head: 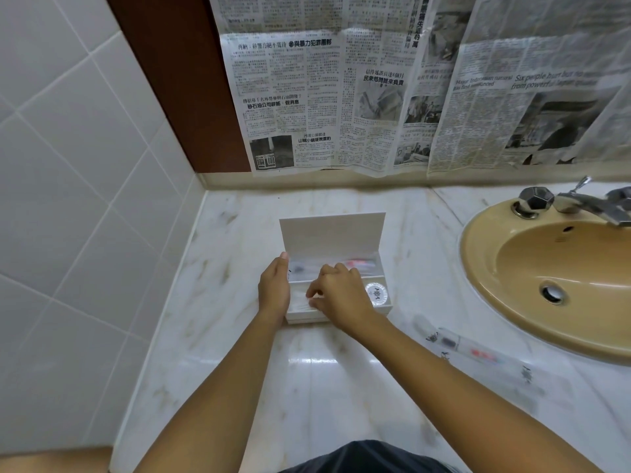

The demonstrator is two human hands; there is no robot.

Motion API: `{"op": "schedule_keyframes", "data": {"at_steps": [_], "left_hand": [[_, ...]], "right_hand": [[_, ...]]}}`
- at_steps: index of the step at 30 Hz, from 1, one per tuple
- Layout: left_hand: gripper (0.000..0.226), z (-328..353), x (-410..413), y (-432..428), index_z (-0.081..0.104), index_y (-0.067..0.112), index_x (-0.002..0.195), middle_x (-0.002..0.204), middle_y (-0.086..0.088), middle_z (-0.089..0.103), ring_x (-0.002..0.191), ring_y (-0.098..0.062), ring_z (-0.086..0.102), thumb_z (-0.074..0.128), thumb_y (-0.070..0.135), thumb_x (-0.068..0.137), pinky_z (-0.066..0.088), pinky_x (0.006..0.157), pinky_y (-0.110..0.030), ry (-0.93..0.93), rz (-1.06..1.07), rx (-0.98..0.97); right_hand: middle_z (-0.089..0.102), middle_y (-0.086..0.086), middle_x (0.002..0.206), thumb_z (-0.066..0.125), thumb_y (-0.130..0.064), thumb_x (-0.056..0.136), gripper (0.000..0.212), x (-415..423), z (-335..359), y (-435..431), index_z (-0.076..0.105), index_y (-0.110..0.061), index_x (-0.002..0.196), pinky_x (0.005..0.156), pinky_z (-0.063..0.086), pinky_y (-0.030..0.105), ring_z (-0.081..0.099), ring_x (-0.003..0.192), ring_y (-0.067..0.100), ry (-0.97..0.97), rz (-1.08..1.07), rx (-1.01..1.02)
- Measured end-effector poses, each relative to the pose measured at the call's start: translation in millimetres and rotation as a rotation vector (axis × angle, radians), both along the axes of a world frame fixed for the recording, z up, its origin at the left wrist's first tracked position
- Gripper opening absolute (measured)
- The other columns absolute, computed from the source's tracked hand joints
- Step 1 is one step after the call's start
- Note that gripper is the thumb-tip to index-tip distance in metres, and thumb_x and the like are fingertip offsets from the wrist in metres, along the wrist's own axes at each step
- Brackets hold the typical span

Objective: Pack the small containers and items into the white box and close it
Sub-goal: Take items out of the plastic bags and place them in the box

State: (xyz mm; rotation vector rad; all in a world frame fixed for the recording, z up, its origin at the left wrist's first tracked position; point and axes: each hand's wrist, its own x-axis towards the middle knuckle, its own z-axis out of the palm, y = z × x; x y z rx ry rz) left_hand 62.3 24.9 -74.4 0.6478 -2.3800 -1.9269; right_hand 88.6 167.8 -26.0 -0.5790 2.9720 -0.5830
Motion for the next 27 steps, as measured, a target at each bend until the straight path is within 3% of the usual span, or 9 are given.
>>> {"op": "schedule_keyframes", "data": {"at_steps": [4, 8, 11, 15, 18, 21, 27], "left_hand": [[0.046, 0, 0, -1, 0.067, 0.013, 0.098, 0.097, 0.000, 0.071, 0.089, -0.015, 0.061, 0.037, 0.048, 0.102, 0.046, 0.079, -0.025, 0.005, -0.017, -0.002], [0.043, -1, -1, -1, 0.067, 0.020, 0.094, 0.100, -0.001, 0.071, 0.095, -0.018, 0.063, 0.037, 0.049, 0.102, 0.049, 0.088, -0.029, -0.005, -0.013, 0.009], [0.032, -1, -1, -1, 0.059, 0.033, 0.084, 0.090, 0.012, 0.064, 0.087, -0.009, 0.057, 0.038, 0.046, 0.104, 0.044, 0.080, -0.018, -0.002, -0.018, 0.031], [0.030, 1, -1, 0, 0.058, 0.035, 0.082, 0.091, 0.016, 0.062, 0.086, -0.003, 0.056, 0.039, 0.045, 0.104, 0.043, 0.078, -0.017, 0.006, -0.013, 0.046], [0.031, -1, -2, 0, 0.059, 0.037, 0.081, 0.091, 0.019, 0.063, 0.088, -0.001, 0.057, 0.040, 0.045, 0.103, 0.043, 0.079, -0.019, 0.006, -0.001, 0.047], [0.031, -3, -2, -1, 0.060, 0.038, 0.081, 0.091, 0.018, 0.064, 0.088, -0.003, 0.058, 0.040, 0.046, 0.103, 0.044, 0.080, -0.019, 0.013, -0.007, 0.045], [0.029, -3, -1, -2, 0.054, 0.036, 0.081, 0.089, 0.019, 0.057, 0.083, -0.006, 0.052, 0.040, 0.052, 0.100, 0.039, 0.076, -0.020, 0.012, -0.020, 0.040]], "right_hand": [[0.074, -0.007, 0.087, 0.072, -0.035, 0.083, 0.018, 1, 5, 10, 0.076, -0.025, 0.098, 0.089, 0.045, 0.037, 0.062, 0.088, 0.014, -0.094, -0.082, -0.284], [0.074, -0.012, 0.091, 0.072, -0.028, 0.087, 0.013, 7, 24, 40, 0.077, -0.021, 0.097, 0.073, 0.045, 0.011, 0.062, 0.078, -0.003, -0.115, -0.161, -0.492], [0.073, -0.013, 0.091, 0.071, -0.020, 0.087, 0.010, 14, 32, 77, 0.077, -0.021, 0.095, 0.065, 0.044, 0.010, 0.061, 0.070, 0.004, -0.121, -0.274, -0.595], [0.069, -0.014, 0.086, 0.070, -0.018, 0.086, 0.018, 33, 26, 134, 0.074, -0.032, 0.097, 0.061, 0.046, 0.016, 0.053, 0.057, 0.010, -0.138, -0.345, -0.413], [0.065, -0.013, 0.093, 0.074, -0.014, 0.084, 0.028, 53, 20, 175, 0.069, -0.036, 0.100, 0.055, 0.044, 0.017, 0.057, 0.067, 0.010, -0.276, -0.397, -0.252], [0.063, -0.012, 0.096, 0.079, -0.013, 0.078, 0.035, 71, 8, 207, 0.067, -0.038, 0.099, 0.061, 0.042, 0.019, 0.059, 0.073, 0.010, -0.398, -0.435, -0.127], [0.068, -0.012, 0.076, 0.081, -0.017, 0.075, 0.026, 79, -9, 221, 0.066, -0.038, 0.070, 0.061, 0.046, 0.029, 0.060, 0.067, 0.008, -0.380, -0.523, -0.071]]}}
